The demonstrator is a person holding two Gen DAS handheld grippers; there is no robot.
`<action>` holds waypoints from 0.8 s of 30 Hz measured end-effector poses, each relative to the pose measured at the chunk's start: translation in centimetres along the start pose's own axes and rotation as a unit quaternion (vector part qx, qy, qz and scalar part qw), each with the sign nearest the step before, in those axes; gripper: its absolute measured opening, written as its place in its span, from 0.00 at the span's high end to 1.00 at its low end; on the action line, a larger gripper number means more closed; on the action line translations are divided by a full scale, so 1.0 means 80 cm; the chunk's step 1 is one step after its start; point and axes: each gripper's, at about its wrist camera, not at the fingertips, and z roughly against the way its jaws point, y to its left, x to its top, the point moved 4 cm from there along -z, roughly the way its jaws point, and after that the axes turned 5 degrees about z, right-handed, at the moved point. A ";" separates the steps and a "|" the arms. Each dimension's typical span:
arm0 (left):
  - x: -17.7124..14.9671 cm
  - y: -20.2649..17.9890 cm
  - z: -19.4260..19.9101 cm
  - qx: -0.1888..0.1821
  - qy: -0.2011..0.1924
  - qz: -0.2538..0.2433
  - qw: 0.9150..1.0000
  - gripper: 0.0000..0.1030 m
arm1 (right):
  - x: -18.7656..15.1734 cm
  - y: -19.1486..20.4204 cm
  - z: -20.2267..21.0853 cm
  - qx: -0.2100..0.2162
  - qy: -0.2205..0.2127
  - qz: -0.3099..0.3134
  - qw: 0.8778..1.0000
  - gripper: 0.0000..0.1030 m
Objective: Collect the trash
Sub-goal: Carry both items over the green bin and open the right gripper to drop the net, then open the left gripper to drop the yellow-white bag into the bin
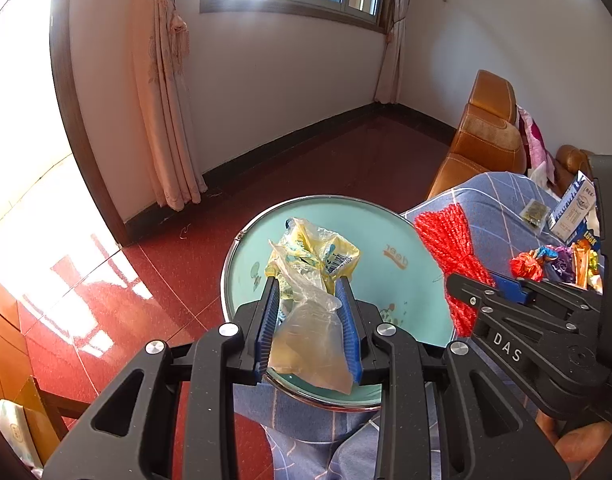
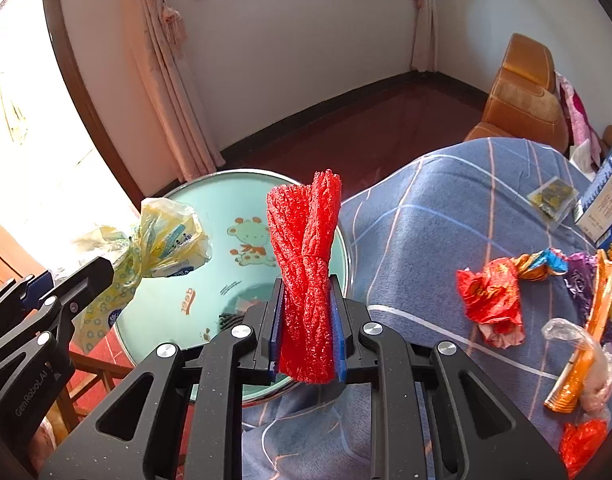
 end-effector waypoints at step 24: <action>-0.001 0.005 -0.010 0.036 0.005 0.003 0.999 0.42 | 0.014 0.000 -0.005 0.035 0.000 -0.011 0.999 0.50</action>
